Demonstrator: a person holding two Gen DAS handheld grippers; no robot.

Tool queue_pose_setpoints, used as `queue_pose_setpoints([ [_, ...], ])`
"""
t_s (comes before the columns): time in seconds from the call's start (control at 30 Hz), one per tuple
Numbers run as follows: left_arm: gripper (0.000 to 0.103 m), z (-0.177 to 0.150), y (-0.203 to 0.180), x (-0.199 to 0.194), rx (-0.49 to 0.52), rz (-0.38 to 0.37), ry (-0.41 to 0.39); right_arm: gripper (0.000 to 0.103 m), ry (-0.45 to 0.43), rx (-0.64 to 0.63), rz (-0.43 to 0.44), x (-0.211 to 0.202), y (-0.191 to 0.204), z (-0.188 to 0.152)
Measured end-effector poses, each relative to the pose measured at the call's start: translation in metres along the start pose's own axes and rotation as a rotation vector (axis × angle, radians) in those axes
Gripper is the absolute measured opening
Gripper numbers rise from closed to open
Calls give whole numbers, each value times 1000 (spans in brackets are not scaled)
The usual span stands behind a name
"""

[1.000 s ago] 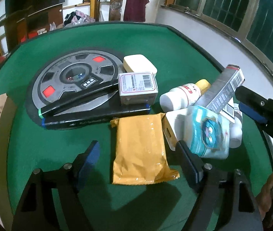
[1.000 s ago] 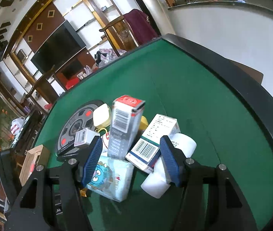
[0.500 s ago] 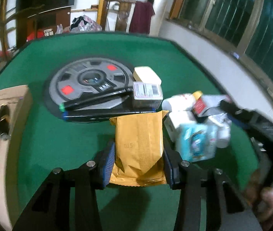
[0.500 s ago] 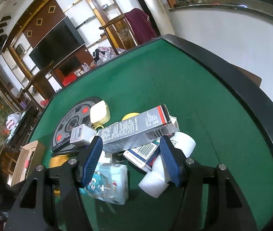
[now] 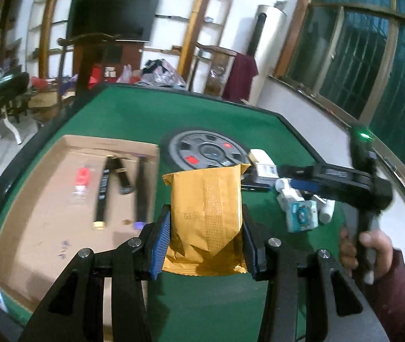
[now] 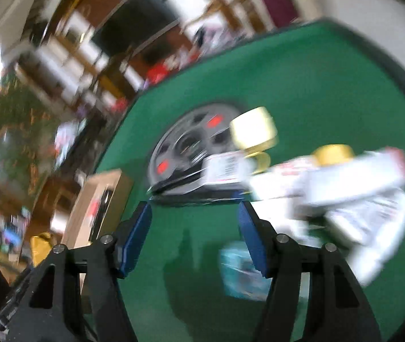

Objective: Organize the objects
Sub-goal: 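Grasp the yellow padded envelope with the left tool, then carry the envelope into the box with the left tool while the right tool places the blue-capped marker there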

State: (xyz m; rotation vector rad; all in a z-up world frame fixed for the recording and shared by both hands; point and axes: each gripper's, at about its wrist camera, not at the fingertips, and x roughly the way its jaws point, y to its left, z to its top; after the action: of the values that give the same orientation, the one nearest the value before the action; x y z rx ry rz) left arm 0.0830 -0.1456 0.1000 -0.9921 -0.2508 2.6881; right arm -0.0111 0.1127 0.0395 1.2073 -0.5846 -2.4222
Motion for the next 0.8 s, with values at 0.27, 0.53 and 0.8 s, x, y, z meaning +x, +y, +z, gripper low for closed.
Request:
queue_pose_setpoints([
  [0.27, 39, -5, 48, -6, -63, 19, -8, 62, 210, -337, -174, 100, 61, 9],
  [0.53, 39, -5, 87, 5, -134, 19, -9, 57, 291, -464, -310, 133, 64, 8],
  [0.8, 39, -12, 99, 12, -156, 1, 1, 37, 328, -514, -331, 131, 81, -12],
])
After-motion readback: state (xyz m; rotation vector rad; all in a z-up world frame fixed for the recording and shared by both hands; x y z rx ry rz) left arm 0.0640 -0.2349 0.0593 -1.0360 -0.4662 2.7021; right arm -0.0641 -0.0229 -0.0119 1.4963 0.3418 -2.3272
